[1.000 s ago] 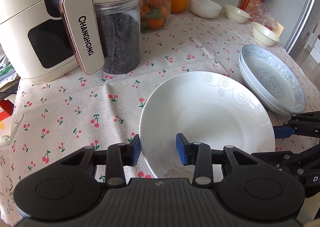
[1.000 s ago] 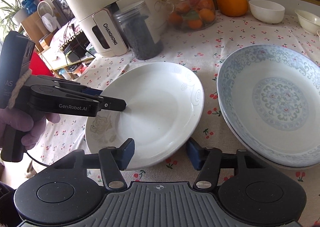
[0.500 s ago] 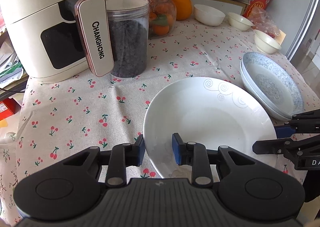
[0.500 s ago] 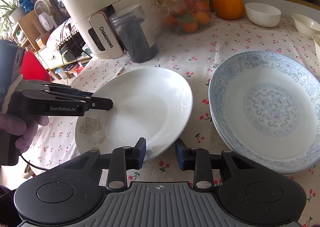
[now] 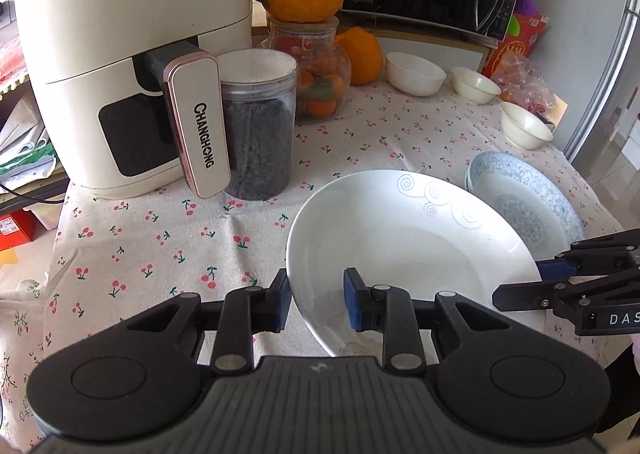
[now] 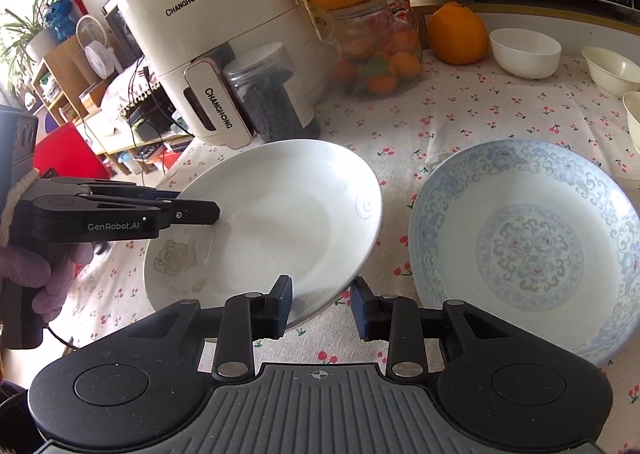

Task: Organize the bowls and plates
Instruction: 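Close the right gripper on the white plate rim and lift it, then carry the white plate over the stack of blue plates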

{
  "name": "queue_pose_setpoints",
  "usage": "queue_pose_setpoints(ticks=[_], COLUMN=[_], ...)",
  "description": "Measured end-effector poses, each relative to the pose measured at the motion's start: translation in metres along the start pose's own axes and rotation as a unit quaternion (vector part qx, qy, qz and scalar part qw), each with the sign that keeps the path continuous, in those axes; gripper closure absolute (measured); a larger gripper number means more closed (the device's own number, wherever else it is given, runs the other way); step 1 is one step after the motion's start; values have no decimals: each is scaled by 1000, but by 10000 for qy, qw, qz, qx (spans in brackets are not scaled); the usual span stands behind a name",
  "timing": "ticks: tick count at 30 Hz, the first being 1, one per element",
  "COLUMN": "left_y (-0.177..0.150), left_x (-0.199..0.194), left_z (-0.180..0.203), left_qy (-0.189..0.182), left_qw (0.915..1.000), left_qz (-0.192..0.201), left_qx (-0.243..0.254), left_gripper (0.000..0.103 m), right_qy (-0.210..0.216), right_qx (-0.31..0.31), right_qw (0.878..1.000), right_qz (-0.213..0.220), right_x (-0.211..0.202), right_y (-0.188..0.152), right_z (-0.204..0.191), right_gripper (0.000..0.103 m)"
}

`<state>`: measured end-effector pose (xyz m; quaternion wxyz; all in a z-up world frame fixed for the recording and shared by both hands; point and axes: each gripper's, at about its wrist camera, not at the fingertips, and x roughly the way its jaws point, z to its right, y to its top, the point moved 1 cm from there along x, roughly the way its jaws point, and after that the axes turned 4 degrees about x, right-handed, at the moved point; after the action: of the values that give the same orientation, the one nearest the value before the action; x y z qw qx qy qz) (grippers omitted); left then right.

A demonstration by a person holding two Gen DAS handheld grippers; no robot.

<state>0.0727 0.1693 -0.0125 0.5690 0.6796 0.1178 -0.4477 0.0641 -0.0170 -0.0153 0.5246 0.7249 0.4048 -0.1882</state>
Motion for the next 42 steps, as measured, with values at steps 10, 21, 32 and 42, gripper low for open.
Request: queue_pose_setpoints(ticks=[10, 21, 32, 42], left_y=[18, 34, 48, 53], left_x=[5, 20, 39, 51], left_z=[22, 55, 92, 117], left_qy=[-101, -183, -283, -362], left_qw=[9997, 9995, 9985, 9974], left_qz=[202, 213, 232, 127], left_qx=[36, 172, 412, 616], left_gripper=[78, 83, 83, 83], right_qy=[-133, -319, -554, -751], right_qx=[192, 364, 630, 797], right_qw=[9993, 9978, 9952, 9927], right_qz=[290, 446, 496, 511], right_x=[-18, -36, -53, -64], right_y=[20, 28, 29, 24], right_z=[25, 58, 99, 126], right_gripper=[72, 72, 72, 72])
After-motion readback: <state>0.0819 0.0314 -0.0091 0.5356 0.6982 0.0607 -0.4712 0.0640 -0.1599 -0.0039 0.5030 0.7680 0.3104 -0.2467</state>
